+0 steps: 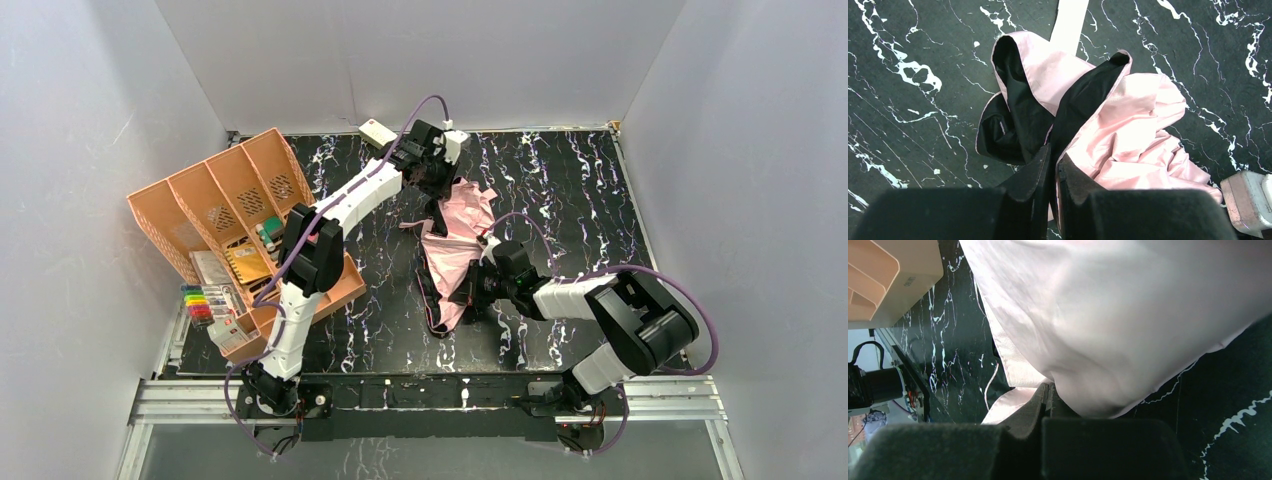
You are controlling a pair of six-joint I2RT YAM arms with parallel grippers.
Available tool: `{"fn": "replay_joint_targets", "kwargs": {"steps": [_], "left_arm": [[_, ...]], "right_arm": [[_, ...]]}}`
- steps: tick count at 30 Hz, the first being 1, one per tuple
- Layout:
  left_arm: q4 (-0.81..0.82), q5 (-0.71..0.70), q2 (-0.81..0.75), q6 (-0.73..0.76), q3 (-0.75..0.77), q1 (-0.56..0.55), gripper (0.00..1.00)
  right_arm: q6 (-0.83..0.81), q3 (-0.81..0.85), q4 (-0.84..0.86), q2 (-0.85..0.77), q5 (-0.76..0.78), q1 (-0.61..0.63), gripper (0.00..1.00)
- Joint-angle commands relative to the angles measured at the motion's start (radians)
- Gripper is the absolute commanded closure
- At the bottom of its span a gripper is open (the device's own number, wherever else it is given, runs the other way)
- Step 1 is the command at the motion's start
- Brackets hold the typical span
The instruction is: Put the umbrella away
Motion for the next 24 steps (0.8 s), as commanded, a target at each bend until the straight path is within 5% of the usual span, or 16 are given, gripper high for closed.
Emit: {"fn": "replay_joint_targets", "kwargs": {"steps": [1, 14, 20, 21, 23, 24], "left_arm": [[-0.014, 0.028, -0.081, -0.017, 0.040, -0.005, 0.93], [-0.033, 0.413, -0.250, -0.138, 0.014, -0.005, 0.93], [-0.090, 0.482, -0.306, -0.127, -0.007, -0.005, 0.93], [-0.094, 0.456, -0.318, -0.117, -0.022, -0.005, 0.85], [-0.093, 0.365, -0.335, -0.092, -0.061, -0.005, 0.50], [-0.095, 0.318, -0.334, -0.079, -0.068, -0.005, 0.45]], "right_arm": [[-0.059, -0.040, -0.187, 0.066, 0.112, 0.000, 1.00], [-0.046, -0.042, -0.186, 0.071, 0.118, 0.000, 1.00], [-0.044, -0.040, -0.184, 0.078, 0.113, 0.000, 1.00], [-0.043, -0.040, -0.184, 0.077, 0.113, 0.000, 1.00], [-0.042, -0.039, -0.184, 0.076, 0.112, 0.000, 1.00], [-0.042, -0.040, -0.184, 0.075, 0.112, 0.000, 1.00]]}}
